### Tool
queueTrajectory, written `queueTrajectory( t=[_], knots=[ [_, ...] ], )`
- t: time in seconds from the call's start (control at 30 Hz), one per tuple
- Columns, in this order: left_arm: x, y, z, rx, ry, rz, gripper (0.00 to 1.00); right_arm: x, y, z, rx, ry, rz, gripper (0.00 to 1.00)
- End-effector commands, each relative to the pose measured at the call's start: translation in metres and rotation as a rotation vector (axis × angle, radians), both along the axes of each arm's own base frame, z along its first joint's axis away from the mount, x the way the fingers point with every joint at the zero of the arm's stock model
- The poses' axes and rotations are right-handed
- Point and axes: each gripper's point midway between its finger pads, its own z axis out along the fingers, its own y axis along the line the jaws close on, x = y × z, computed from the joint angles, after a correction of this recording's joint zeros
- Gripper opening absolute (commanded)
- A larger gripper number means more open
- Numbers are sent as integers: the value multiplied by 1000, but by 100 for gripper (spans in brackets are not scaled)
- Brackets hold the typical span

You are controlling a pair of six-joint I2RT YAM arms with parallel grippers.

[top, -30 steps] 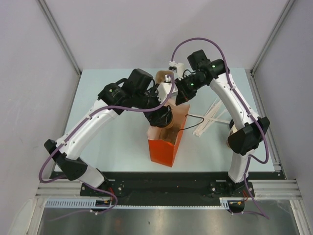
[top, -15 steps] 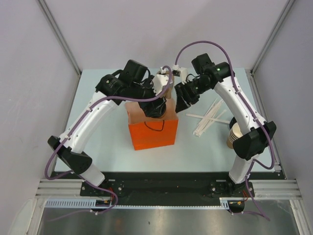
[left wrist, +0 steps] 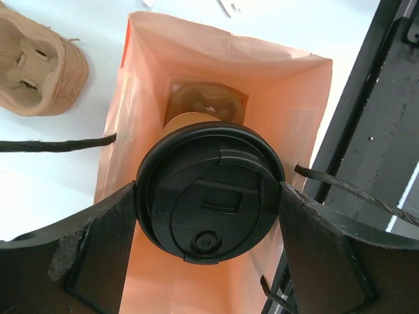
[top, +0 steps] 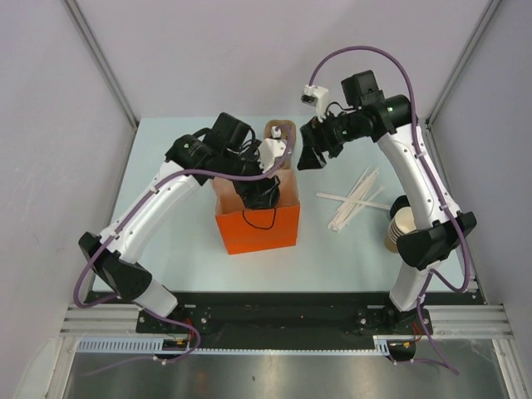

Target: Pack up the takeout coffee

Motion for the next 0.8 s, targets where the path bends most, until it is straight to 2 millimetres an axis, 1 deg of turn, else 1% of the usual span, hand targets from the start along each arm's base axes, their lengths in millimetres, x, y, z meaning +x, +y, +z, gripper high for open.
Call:
queueTrajectory(
  t=[0.0,0.03,0.1,0.13,0.17,0.2,0.23,0.27,0.33,0.37,0.4,0.43,0.47,0.5,0.53,0.57,0.6,0.63,0.67,0.7,0.73,0.77],
  knots=[
    [-3,2,30,-101,-83,-15,3,16,25,6,-13,-191,110,82],
    [-5,4,32,-112,-95,-18,3,14,33,3,-13,-204,135,81],
    [-6,5,32,-118,-111,-28,3,12,42,-4,-23,-213,171,80],
    [-8,7,32,-125,-124,-27,3,10,52,-5,-21,-241,201,80],
    [-8,8,31,-128,-133,-33,3,9,57,-10,-29,-246,212,80],
    [-10,9,27,-125,-129,-36,3,12,60,-14,-38,-252,213,79],
    [-9,8,27,-129,-139,-36,3,13,68,-16,-30,-263,224,79],
    [-9,9,27,-131,-144,-35,3,13,72,-19,-28,-258,229,78],
    [-9,12,21,-119,-141,-29,3,15,80,-28,-26,-234,232,74],
    [-9,13,22,-118,-152,-27,3,14,84,-30,-24,-230,239,72],
    [-9,15,17,-106,-150,-19,3,13,85,-33,-26,-223,243,70],
    [-9,17,17,-105,-161,-13,3,13,87,-37,-29,-212,246,67],
    [-10,19,18,-108,-174,-11,2,12,88,-37,-29,-215,253,65],
    [-10,22,12,-97,-175,-1,2,11,88,-41,-31,-203,256,57],
    [-10,22,10,-97,-177,0,2,9,88,-41,-30,-202,258,52],
    [-12,24,8,-95,-180,3,2,5,89,-40,-27,-200,264,39],
    [-13,27,4,-97,-192,9,2,3,91,-39,-22,-199,266,34],
    [-13,28,2,-96,-196,14,2,0,89,-42,-23,-185,266,29],
    [-14,29,0,-92,-201,13,2,-5,89,-37,-14,-189,269,24],
    [-15,31,-5,-90,-204,13,2,-9,91,-34,-4,-195,279,10],
    [-16,33,-5,-88,-216,11,2,-14,91,-38,-5,-185,280,2],
    [-17,34,-7,-90,-223,4,2,-20,89,-28,10,-210,279,0]
  ],
)
